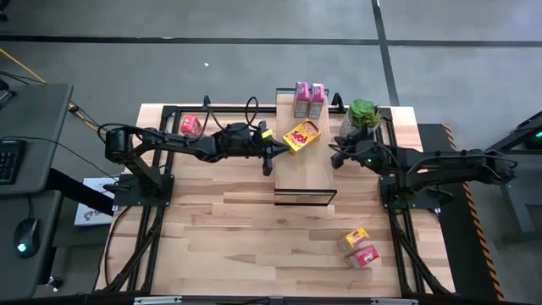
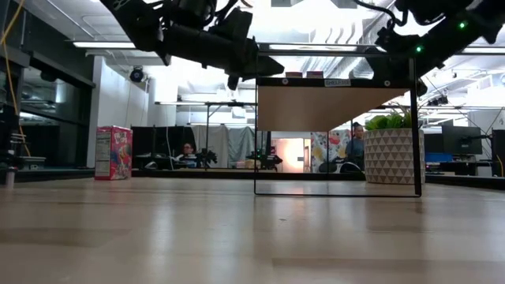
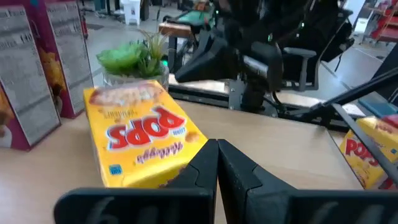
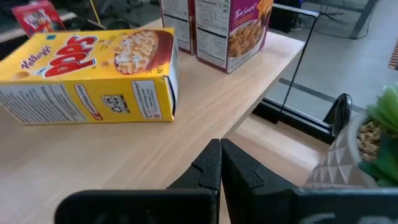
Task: Stack cereal on shelf
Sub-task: Put the top yellow cereal box on the shelf
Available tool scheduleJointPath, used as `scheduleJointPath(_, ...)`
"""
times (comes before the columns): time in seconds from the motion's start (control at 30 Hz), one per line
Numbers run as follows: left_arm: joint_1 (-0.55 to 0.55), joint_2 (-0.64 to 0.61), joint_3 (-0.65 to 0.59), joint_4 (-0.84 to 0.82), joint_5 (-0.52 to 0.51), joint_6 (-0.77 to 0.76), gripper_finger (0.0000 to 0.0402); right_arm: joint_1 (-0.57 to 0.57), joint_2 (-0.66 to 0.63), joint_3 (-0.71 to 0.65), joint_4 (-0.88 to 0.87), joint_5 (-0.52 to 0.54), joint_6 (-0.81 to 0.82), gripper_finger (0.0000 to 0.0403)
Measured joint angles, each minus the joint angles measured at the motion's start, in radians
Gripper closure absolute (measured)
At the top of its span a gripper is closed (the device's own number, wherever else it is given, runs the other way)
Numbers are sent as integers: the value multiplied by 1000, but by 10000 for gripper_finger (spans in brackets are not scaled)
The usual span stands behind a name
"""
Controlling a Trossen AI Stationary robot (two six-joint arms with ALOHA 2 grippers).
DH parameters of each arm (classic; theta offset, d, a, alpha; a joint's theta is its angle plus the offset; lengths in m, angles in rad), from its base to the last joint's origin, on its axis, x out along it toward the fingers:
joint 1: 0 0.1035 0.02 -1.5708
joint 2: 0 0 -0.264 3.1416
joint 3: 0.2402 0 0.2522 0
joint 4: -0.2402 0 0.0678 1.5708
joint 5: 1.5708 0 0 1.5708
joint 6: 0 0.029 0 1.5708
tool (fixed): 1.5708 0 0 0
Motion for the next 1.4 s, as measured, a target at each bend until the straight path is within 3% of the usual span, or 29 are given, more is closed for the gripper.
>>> scheduleJointPath(0.1, -8, 0, -11, 64, -3, 6, 401, -15, 0, -36, 102, -16, -45, 403)
scheduleJointPath(0.33, -34, -2, -166, 373, -2, 16, 401, -68, 23, -38, 191, -29, -48, 403)
scheduleJointPath(0.5, -13, -1, -203, 371, -14, -23, 402, -106, 110, -38, 310, -52, -60, 403)
scheduleJointPath(0.7, 4, -1, -205, 295, 11, -29, 402, -166, 204, -38, 479, -155, -102, 403)
scheduleJointPath(1.4, 48, -1, -204, 204, -4, -94, 402, -209, 214, -38, 482, -402, -69, 403)
